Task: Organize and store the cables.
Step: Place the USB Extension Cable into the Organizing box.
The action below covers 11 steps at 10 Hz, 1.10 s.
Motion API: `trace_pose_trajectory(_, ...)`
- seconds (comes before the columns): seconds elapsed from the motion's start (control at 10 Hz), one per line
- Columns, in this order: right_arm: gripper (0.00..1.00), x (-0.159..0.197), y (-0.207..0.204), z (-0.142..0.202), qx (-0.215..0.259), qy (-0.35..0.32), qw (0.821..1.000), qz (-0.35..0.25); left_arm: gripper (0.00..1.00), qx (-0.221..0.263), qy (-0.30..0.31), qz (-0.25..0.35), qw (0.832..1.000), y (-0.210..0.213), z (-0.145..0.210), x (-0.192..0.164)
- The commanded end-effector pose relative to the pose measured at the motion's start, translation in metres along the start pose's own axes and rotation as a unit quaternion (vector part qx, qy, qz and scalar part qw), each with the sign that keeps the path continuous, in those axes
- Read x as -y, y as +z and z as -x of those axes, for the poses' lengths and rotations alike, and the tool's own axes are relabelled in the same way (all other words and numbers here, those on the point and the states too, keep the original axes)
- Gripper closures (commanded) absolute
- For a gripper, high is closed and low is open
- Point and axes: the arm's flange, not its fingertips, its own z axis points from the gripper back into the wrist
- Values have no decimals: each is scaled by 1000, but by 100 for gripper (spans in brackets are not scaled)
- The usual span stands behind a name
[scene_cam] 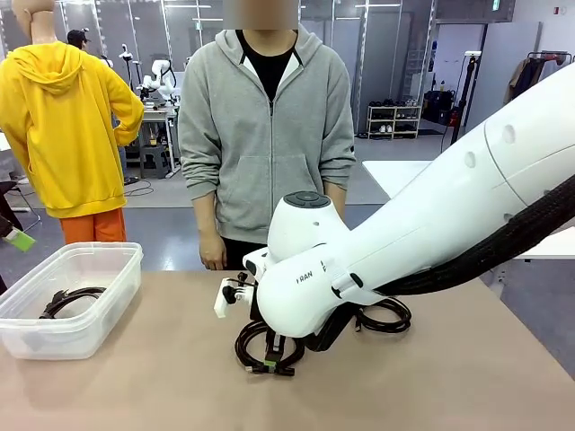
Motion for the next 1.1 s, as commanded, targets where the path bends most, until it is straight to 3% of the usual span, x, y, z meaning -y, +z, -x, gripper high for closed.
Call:
trace_pose_trajectory(0.0, 26, -5, 19, 16, 23, -14, 1000, -1, 0, 6, 10, -7, 1000, 0, -4, 0)
trace_pose_trajectory(0.1, 13, -3, 34, 31, 44, -27, 999, -3, 0, 0, 0, 0, 1000, 0, 0, 0)
trace_pose_trajectory(0.2, 0, -1, 60, 52, 76, -37, 996, 12, 0, 5, -55, 37, 998, -11, -18, 16)
trace_pose_trajectory(0.6, 0, 1, 146, 199, 221, -101, 970, 11, 0, -25, -123, 84, 989, -61, -92, 67)
trace_pose_trajectory(0.9, 0, -2, 180, 345, 344, -106, 932, -29, 0, -77, -172, 117, 975, -141, -133, 129)
trace_pose_trajectory(1.0, 0, -3, 186, 375, 366, -90, 926, -22, 0, -94, -176, 128, 972, -165, -145, 149)
